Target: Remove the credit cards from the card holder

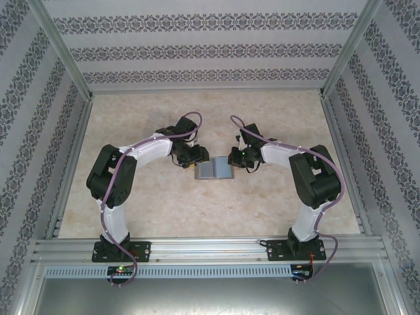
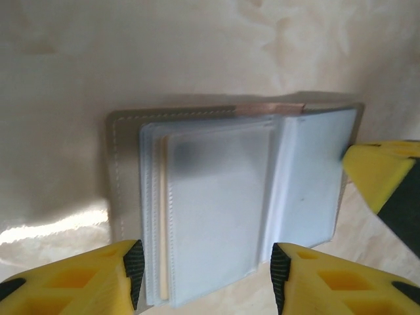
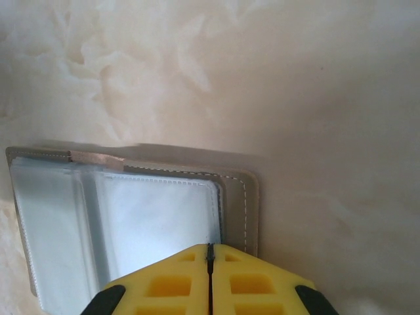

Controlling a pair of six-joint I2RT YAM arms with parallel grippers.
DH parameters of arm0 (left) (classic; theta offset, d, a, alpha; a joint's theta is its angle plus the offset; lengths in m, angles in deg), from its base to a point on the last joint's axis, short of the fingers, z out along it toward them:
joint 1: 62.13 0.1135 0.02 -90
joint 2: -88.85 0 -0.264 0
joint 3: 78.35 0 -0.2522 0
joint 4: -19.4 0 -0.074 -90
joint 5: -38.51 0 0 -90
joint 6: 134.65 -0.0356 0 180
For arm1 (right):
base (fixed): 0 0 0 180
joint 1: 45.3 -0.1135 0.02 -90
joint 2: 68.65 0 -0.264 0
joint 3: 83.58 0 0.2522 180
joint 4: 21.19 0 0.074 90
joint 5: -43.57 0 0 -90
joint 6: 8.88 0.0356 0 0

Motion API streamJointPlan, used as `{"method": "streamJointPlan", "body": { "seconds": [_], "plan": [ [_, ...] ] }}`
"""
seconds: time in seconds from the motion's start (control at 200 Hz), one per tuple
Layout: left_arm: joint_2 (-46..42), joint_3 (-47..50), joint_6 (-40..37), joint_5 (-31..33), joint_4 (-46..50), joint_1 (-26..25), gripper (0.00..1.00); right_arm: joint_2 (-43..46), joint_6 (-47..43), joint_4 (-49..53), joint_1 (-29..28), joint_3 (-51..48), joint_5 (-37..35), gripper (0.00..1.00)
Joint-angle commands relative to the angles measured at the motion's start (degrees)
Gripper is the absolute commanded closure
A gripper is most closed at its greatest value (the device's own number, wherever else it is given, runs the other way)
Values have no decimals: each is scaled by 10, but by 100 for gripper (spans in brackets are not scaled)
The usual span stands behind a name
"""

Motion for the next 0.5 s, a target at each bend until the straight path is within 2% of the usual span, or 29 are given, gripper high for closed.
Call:
{"method": "streamJointPlan", "body": {
  "seconds": [0.0,0.24,0.41,0.495],
  "plan": [
    [-12,8,6,-6,32,1,44,-16,-22,-11,3,3,12,91],
    [-10,16,17,-22,22,-5,53,-18,-22,-23,-7,-9,0,91],
    [5,9,13,-60,20,-11,52,-14,-32,-10,-18,-6,-19,91],
    [11,4,13,-60,27,-12,52,-13,-35,-6,-25,-6,-24,91]
  ]
}}
